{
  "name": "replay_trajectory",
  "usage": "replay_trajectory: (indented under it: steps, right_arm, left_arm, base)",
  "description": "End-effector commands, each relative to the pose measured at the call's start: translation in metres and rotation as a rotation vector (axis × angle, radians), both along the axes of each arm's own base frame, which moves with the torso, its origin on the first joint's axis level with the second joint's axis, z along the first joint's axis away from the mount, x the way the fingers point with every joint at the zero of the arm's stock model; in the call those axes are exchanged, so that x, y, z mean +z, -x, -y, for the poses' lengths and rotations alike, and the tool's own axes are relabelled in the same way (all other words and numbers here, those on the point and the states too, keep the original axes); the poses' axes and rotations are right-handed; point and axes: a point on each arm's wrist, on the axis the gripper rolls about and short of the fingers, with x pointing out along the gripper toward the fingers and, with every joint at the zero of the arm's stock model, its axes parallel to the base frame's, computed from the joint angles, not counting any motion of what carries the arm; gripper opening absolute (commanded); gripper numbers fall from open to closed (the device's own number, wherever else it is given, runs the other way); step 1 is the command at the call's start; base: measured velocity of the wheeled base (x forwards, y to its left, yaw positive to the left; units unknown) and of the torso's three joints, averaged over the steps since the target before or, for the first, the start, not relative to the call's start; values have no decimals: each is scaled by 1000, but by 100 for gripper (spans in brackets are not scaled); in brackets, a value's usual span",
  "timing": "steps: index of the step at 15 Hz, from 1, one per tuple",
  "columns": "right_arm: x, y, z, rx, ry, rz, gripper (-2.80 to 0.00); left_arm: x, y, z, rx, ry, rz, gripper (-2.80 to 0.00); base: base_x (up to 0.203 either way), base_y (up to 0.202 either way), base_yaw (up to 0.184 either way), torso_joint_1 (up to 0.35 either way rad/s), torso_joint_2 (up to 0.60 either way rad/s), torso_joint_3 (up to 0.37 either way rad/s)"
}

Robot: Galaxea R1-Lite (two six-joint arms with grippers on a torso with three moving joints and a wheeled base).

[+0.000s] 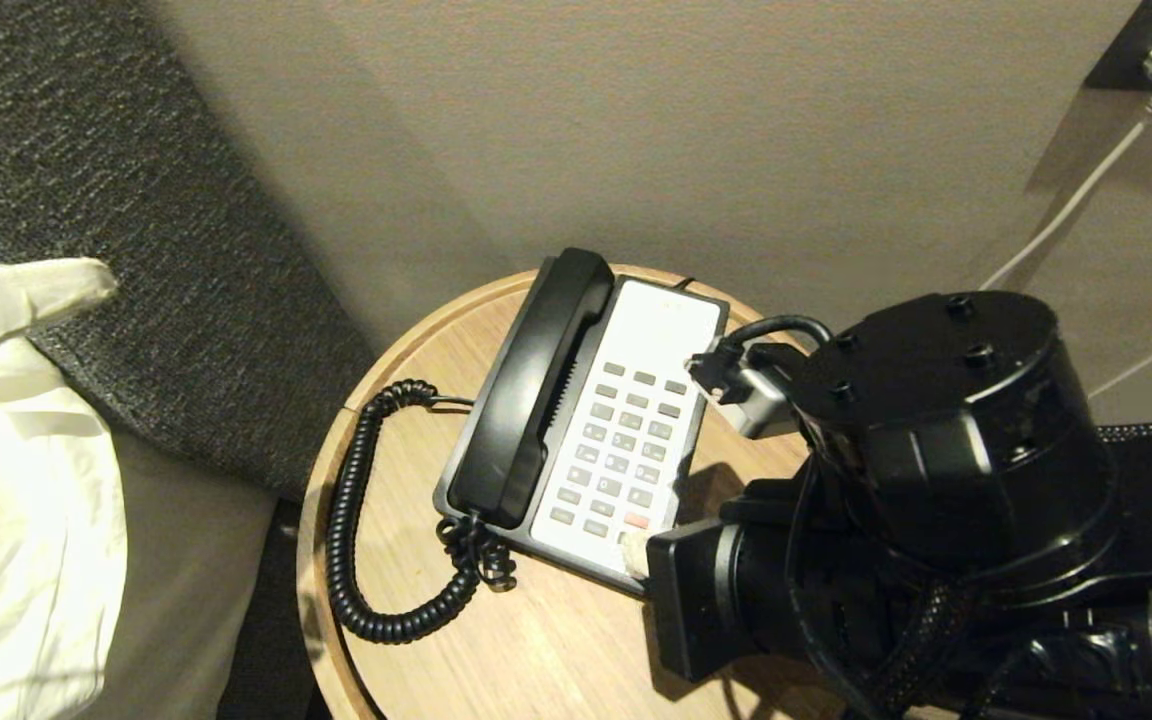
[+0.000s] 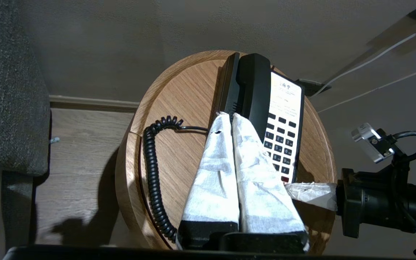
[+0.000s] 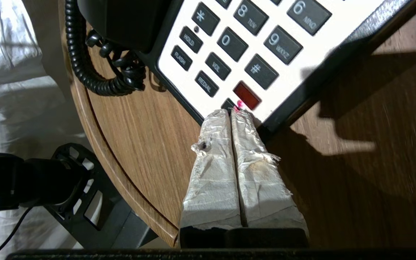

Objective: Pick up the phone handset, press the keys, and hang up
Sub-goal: End the call using the dial pad

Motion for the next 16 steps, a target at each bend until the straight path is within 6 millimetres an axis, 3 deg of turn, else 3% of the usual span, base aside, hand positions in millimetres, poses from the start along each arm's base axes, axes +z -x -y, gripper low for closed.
replay_trajectory:
  steps: [1, 16]
  right_arm:
    - [3, 0, 1, -3, -12, 3, -280]
    - [-2, -11, 1, -35, 7, 6, -280]
  left_arm:
    - [-1, 1, -1, 3, 2, -1, -280]
    - [-3, 3, -3, 2, 7, -4, -280]
  base:
    - [0, 0, 0, 0, 0, 0]
    - [0, 0, 0, 0, 0, 0]
